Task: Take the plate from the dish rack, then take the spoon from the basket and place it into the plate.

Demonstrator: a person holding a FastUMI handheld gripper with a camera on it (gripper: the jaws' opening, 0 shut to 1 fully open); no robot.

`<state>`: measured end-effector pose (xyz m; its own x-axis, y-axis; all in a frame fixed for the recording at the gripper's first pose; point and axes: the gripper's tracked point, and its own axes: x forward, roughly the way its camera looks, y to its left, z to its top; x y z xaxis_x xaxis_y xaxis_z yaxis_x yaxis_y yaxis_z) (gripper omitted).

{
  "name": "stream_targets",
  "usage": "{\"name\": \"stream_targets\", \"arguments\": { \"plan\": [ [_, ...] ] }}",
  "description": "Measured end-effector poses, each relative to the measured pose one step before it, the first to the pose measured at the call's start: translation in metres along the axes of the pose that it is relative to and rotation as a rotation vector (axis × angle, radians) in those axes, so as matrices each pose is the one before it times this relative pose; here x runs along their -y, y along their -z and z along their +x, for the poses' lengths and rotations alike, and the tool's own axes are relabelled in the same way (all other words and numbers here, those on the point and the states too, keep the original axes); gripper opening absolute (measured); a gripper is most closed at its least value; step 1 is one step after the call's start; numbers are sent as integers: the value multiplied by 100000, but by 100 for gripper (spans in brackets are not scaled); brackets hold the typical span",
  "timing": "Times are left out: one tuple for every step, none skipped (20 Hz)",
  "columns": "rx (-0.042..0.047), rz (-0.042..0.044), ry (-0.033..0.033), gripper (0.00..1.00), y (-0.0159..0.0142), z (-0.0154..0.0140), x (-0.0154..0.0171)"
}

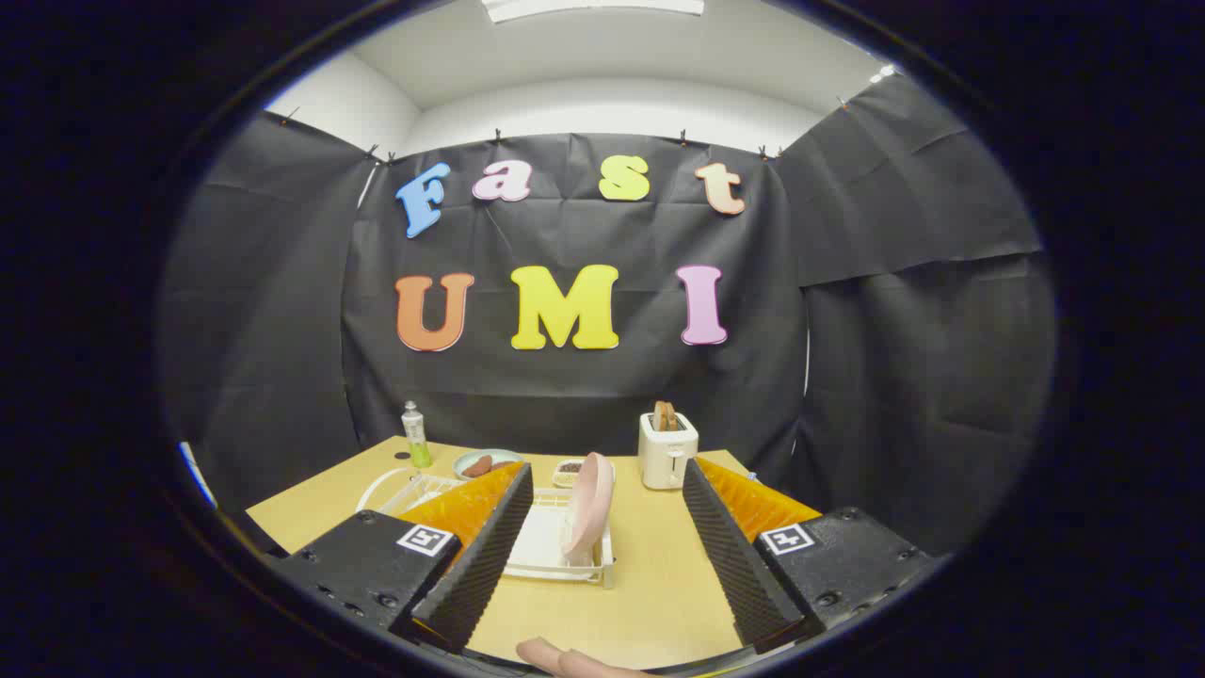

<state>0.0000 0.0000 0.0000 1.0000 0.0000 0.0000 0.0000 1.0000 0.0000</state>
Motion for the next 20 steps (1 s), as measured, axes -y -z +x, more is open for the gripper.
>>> {"name": "stream_targets", "arguments": {
  "plan": [
    [26,24,688,100,-50,113,310],
    [534,194,268,100,-134,14,161],
    [325,-345,-18,100,1,21,15],
    [78,-676,70,100,-4,-77,-21],
    [309,-909,179,100,33,54,143],
    [1027,-504,34,100,-256,9,75],
    [678,-434,458,100,-91,-59,155],
    [202,-336,188,100,-10,6,38],
    [32,28,-270,100,1,-39,-175],
    [-203,-39,-487,100,1,54,-97],
    [-119,-284,-276,100,116,-62,67],
    [163,-150,111,100,-90,102,112],
    [356,86,626,100,-106,407,222],
    [-3,129,679,100,-145,246,199],
    [-576,-91,482,100,89,413,69],
    [-1065,-15,398,100,60,561,42],
    [-1915,-277,381,100,234,674,67],
    [-1620,-749,264,100,141,715,-63],
    [-1090,-1524,392,100,-92,913,-148],
    [-1078,-1823,1030,100,-70,991,21]
  ]
}}
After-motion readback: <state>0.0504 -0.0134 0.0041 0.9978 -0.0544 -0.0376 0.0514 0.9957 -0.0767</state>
